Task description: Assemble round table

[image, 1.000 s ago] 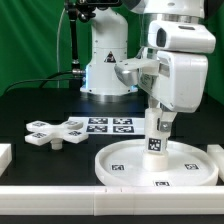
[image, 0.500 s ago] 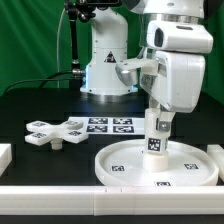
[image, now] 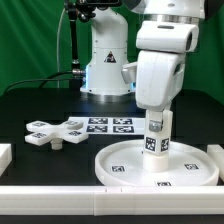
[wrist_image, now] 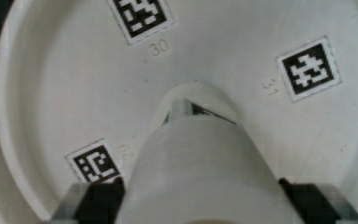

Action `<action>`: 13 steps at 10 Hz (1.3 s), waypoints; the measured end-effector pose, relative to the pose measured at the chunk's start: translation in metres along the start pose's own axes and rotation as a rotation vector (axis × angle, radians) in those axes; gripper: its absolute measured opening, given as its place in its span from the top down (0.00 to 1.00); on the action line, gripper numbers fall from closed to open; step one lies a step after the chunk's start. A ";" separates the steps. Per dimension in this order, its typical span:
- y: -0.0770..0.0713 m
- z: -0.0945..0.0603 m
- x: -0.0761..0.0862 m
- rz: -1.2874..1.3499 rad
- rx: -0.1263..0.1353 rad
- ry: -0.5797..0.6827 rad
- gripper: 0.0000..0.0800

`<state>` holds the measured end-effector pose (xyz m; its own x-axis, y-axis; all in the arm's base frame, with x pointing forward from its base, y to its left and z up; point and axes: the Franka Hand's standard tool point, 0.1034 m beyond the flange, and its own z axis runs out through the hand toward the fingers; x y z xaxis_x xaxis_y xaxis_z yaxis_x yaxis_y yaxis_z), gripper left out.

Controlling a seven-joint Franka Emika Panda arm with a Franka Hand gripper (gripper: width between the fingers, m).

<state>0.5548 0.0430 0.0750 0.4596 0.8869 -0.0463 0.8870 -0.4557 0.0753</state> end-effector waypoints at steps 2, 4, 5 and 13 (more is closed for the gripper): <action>-0.001 0.001 -0.002 0.263 0.011 0.011 0.49; -0.001 0.001 -0.001 0.524 0.026 0.019 0.49; -0.002 0.001 -0.001 0.659 0.036 0.022 0.49; -0.002 0.002 -0.005 1.354 0.086 0.036 0.49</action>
Offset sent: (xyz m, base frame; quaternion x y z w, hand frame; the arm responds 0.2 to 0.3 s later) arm -0.0117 -0.0055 -0.0013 0.0147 -0.0046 0.3240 0.9459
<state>0.5509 0.0389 0.0735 0.9660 -0.2554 0.0397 -0.2548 -0.9668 -0.0214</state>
